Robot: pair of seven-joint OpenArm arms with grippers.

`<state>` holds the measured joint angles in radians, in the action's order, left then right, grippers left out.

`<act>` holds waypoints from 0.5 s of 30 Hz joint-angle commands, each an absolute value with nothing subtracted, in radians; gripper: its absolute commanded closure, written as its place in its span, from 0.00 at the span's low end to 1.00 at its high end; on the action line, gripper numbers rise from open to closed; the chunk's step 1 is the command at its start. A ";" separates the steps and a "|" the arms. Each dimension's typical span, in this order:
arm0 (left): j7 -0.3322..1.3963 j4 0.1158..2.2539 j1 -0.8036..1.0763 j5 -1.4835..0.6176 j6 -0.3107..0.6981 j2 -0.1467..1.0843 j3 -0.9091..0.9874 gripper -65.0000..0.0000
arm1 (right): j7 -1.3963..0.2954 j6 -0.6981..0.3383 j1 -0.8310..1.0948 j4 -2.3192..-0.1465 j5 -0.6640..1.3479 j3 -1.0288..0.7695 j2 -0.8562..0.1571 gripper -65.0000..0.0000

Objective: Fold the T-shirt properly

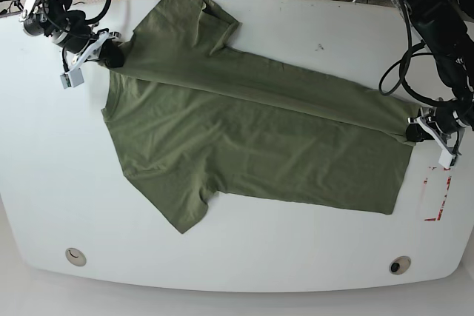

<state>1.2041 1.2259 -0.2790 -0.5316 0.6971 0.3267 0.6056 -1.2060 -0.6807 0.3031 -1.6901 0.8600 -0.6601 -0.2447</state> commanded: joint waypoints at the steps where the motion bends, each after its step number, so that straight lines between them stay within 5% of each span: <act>1: 1.145 1.198 -0.311 -0.510 0.698 0.348 0.607 0.99 | -1.188 -0.690 0.282 -1.704 0.832 -0.667 -0.255 1.00; 11: 1.055 1.081 -0.338 -0.364 0.698 0.343 0.607 0.95 | -1.185 -0.690 0.246 -1.702 0.754 -0.668 -0.254 0.98; 15: 1.029 1.067 -0.343 -0.351 0.698 0.343 0.605 0.72 | -1.185 -0.684 0.234 -1.702 0.746 -0.668 -0.254 0.86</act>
